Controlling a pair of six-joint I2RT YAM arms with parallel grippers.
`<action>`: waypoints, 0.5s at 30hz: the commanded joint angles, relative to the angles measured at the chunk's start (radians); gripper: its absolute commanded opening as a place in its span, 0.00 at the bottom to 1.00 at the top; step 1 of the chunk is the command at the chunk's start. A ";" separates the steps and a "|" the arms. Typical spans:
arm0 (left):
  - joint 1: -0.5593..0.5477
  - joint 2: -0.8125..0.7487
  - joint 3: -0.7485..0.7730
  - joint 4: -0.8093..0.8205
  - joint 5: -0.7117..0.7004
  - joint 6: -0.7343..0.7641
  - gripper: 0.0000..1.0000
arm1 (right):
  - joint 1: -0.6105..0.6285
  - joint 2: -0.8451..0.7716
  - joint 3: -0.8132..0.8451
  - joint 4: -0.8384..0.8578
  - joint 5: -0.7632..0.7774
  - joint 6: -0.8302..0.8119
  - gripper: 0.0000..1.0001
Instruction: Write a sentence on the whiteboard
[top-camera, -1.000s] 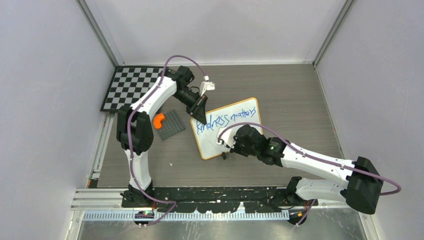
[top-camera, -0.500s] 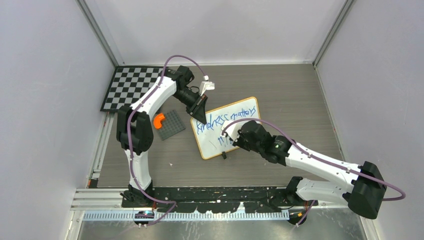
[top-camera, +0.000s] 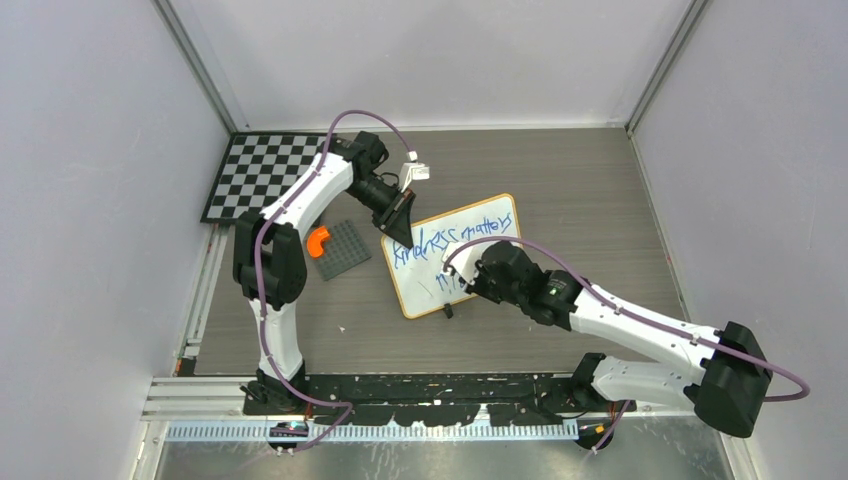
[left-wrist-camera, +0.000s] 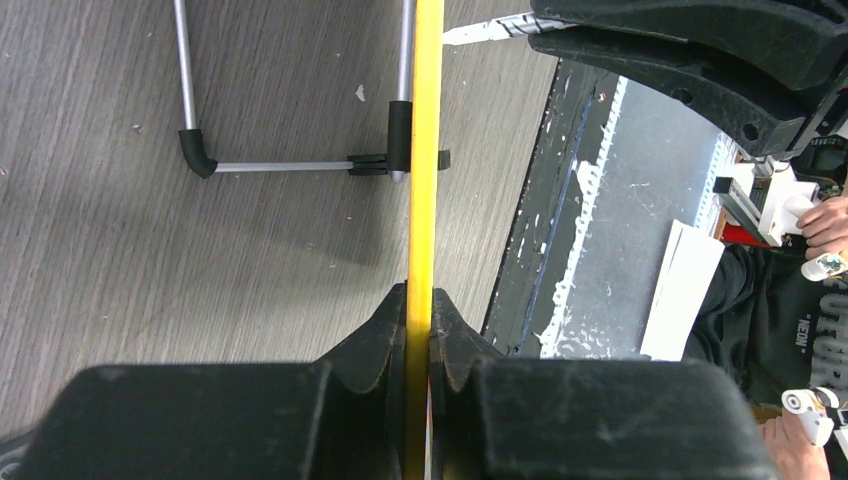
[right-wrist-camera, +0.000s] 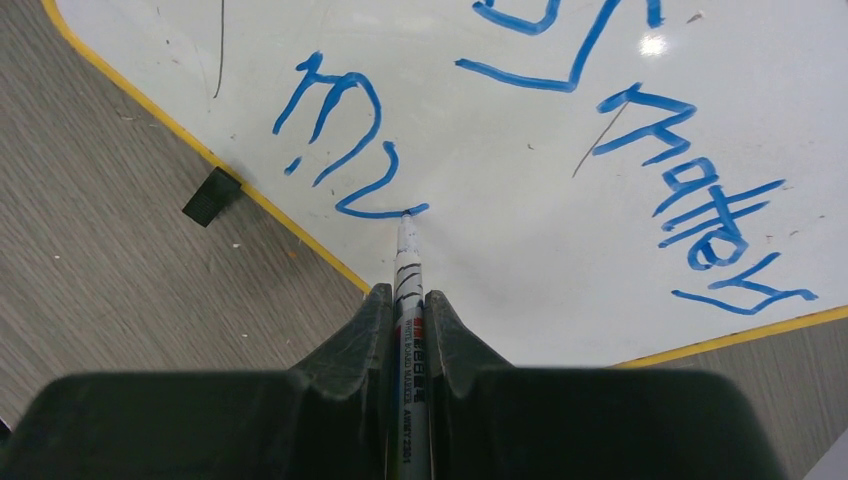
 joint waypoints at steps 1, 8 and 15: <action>0.005 -0.003 0.024 -0.018 0.000 -0.016 0.00 | -0.005 0.020 -0.004 -0.016 -0.012 -0.013 0.00; 0.005 -0.005 0.023 -0.021 -0.005 -0.011 0.00 | -0.008 -0.010 -0.002 -0.067 0.001 -0.027 0.00; 0.005 -0.001 0.030 -0.023 0.002 -0.016 0.00 | -0.026 -0.132 0.042 -0.071 -0.028 0.020 0.00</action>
